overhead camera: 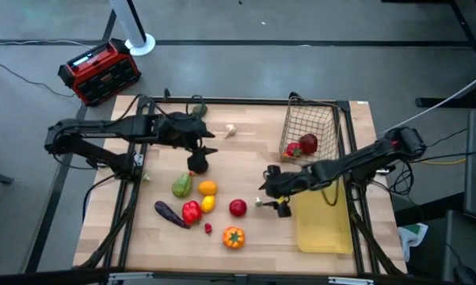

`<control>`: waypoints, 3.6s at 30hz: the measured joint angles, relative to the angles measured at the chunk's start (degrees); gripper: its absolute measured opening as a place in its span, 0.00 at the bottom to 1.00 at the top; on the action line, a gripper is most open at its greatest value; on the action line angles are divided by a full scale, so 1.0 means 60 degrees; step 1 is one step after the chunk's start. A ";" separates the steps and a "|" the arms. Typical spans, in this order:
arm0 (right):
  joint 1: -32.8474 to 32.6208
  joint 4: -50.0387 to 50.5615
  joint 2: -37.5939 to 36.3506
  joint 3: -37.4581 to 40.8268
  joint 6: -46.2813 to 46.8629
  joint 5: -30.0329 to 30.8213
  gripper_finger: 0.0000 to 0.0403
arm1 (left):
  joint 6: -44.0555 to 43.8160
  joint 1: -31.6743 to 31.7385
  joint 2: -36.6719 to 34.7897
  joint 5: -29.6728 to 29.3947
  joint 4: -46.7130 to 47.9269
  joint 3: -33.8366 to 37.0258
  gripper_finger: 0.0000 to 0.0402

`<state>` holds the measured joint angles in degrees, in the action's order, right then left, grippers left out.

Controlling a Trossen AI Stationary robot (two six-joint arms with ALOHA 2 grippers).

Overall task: Sort produce into baskets
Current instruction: Put the right green mushroom into the yellow basket

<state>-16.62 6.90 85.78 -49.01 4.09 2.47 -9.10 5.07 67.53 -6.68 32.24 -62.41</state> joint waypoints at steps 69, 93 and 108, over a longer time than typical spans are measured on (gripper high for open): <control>-0.0052 0.4985 0.2193 -0.3307 0.0020 -0.1110 0.20 | -0.1247 -0.0944 0.0200 -0.0033 -0.1316 0.1307 0.62; -0.3224 1.1340 0.2164 -0.5021 0.3683 -0.0059 0.20 | -0.1503 -0.1989 0.0200 -0.0033 -0.1306 0.1307 0.62; -0.4357 1.2363 0.2160 -0.5013 0.5030 0.0129 0.20 | -0.1877 -0.3779 0.1067 -0.0034 -0.2170 0.1307 0.62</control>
<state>-42.76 81.08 98.74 -79.09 34.27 3.25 -20.36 -17.61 73.93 -6.88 19.22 -54.57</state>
